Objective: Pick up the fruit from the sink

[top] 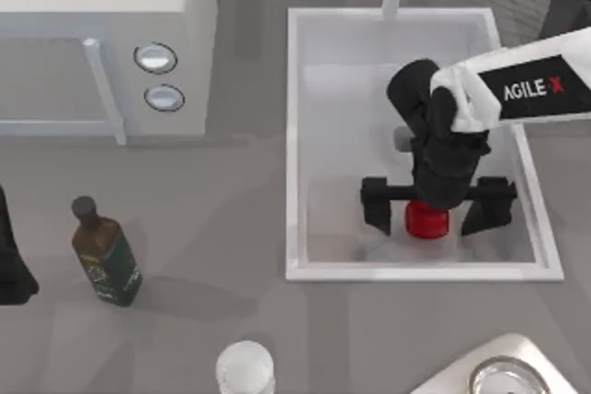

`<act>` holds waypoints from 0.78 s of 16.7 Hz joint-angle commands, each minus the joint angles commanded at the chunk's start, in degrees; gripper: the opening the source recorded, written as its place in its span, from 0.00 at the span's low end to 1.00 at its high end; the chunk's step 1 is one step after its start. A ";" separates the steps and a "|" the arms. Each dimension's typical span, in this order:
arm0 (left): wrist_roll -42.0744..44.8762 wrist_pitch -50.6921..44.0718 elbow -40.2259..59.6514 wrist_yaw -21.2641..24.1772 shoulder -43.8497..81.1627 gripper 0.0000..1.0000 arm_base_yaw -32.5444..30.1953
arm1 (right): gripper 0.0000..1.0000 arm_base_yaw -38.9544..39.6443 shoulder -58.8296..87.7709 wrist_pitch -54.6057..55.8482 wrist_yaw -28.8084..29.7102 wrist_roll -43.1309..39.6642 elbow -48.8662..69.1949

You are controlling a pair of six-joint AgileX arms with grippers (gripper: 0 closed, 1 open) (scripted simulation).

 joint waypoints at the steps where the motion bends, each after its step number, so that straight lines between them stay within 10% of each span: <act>1: 0.00 0.00 0.00 0.00 0.00 1.00 0.00 | 0.62 0.00 0.00 0.00 0.00 0.00 0.00; 9: 0.00 0.00 0.00 0.00 0.00 1.00 0.00 | 0.02 0.00 0.00 0.00 0.00 0.00 0.00; 13: 0.00 0.00 0.00 0.00 0.00 1.00 0.00 | 0.00 0.00 0.00 0.00 0.00 0.00 0.00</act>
